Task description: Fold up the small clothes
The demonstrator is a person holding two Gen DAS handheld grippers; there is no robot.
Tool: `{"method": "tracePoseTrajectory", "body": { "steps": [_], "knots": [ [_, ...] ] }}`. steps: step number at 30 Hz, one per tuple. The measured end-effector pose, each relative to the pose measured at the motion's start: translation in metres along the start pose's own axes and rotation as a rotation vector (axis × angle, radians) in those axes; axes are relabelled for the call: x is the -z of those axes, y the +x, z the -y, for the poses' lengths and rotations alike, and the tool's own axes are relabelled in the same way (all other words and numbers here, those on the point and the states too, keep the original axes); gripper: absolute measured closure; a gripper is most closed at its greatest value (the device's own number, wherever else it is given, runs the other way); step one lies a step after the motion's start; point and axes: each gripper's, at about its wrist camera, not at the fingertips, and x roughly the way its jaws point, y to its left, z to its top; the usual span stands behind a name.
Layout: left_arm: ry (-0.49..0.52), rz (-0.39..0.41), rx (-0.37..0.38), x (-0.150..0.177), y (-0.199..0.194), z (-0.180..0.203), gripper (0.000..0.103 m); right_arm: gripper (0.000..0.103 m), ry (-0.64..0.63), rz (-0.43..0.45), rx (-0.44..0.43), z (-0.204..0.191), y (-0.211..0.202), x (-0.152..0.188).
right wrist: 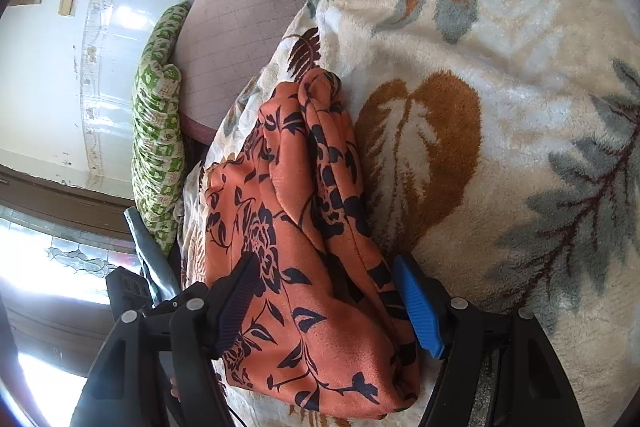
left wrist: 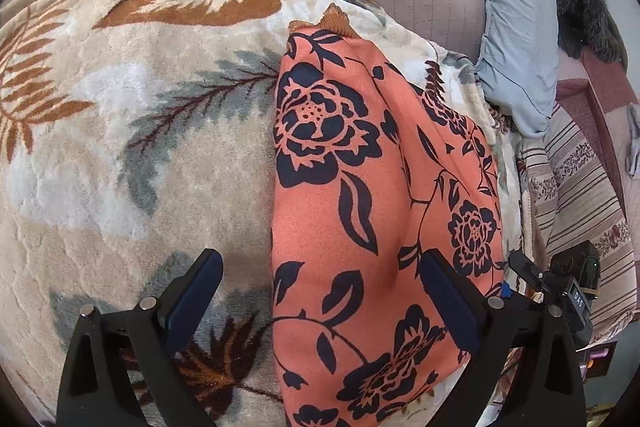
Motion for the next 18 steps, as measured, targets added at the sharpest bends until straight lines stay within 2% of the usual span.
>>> {"method": "tracePoseTrajectory", "body": {
  "steps": [5, 10, 12, 14, 18],
  "knots": [
    [-0.020, -0.018, 0.081, -0.002, 0.012, 0.003, 0.004, 0.030, 0.007, -0.014, 0.011, 0.004, 0.003, -0.002],
    [0.009, -0.021, 0.121, 0.002, 0.020, 0.008, 0.004, 0.029, 0.046, -0.046, -0.012, 0.017, 0.011, -0.002],
    [0.008, -0.013, 0.134, 0.001, 0.020, 0.006, 0.007, 0.028, 0.061, -0.048, -0.035, 0.020, 0.012, -0.002],
    [0.001, -0.014, 0.140, 0.000, 0.021, 0.004, 0.016, 0.026, 0.077, -0.050, -0.065, 0.023, 0.014, -0.001],
    [-0.003, -0.007, 0.137, -0.002, 0.018, -0.003, 0.025, 0.026, 0.068, -0.123, -0.166, 0.018, 0.027, 0.003]
  ]
}}
